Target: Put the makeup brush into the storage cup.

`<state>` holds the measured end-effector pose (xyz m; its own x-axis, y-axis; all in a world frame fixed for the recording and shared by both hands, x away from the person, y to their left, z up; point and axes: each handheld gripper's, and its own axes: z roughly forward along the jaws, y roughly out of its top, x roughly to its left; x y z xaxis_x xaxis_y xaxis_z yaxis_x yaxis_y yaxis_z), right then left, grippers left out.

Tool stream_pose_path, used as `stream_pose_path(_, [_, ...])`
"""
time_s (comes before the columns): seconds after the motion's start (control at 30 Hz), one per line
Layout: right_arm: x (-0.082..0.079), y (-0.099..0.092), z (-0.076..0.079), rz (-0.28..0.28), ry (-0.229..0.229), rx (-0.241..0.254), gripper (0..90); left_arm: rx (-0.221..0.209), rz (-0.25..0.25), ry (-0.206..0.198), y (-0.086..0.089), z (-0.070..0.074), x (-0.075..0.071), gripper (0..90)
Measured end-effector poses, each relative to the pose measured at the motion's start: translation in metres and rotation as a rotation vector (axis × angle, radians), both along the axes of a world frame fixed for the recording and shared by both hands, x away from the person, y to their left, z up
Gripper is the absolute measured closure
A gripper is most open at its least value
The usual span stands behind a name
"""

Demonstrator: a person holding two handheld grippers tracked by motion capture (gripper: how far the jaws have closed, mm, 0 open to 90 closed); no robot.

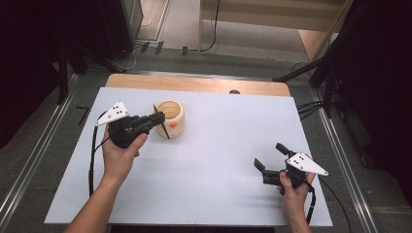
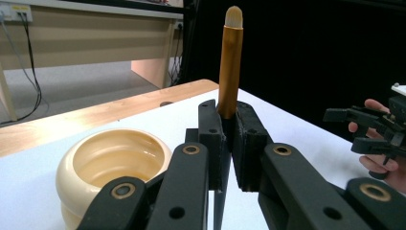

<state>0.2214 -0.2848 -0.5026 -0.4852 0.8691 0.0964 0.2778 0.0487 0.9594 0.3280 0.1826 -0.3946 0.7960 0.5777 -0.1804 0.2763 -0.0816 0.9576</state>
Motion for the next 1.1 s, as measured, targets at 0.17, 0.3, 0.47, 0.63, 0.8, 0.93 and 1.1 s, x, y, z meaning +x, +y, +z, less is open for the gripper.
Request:
stream_pose_path(0.17, [0.000, 0.003, -0.004, 0.007, 0.004, -0.010, 0.0, -0.010, 0.005, -0.001, 0.001, 0.006, 0.005, 85.4])
stream_pose_path(0.3, [0.000, 0.002, -0.004, 0.006, 0.004, -0.002, 0.0, -0.013, 0.009, -0.003, 0.003, 0.009, 0.009, 85.4])
stream_pose_path(0.47, [0.000, 0.001, -0.004, -0.001, 0.006, 0.005, 0.0, -0.021, 0.017, -0.005, 0.003, 0.011, 0.014, 85.4])
stream_pose_path(0.63, [0.000, 0.004, -0.005, 0.002, 0.010, -0.010, 0.0, -0.031, 0.025, -0.009, 0.004, 0.013, 0.019, 85.4])
stream_pose_path(0.8, [0.000, 0.006, -0.006, 0.009, 0.014, -0.018, 0.0, -0.024, 0.028, -0.018, 0.002, 0.016, 0.023, 85.4])
stream_pose_path(0.93, [0.000, 0.005, -0.006, 0.010, 0.010, -0.013, 0.0, -0.019, 0.039, -0.027, 0.000, 0.017, 0.026, 85.4])
stream_pose_path(1.1, [0.000, 0.006, -0.006, 0.014, 0.011, -0.018, 0.0, -0.015, 0.040, -0.034, -0.004, 0.019, 0.029, 85.4])
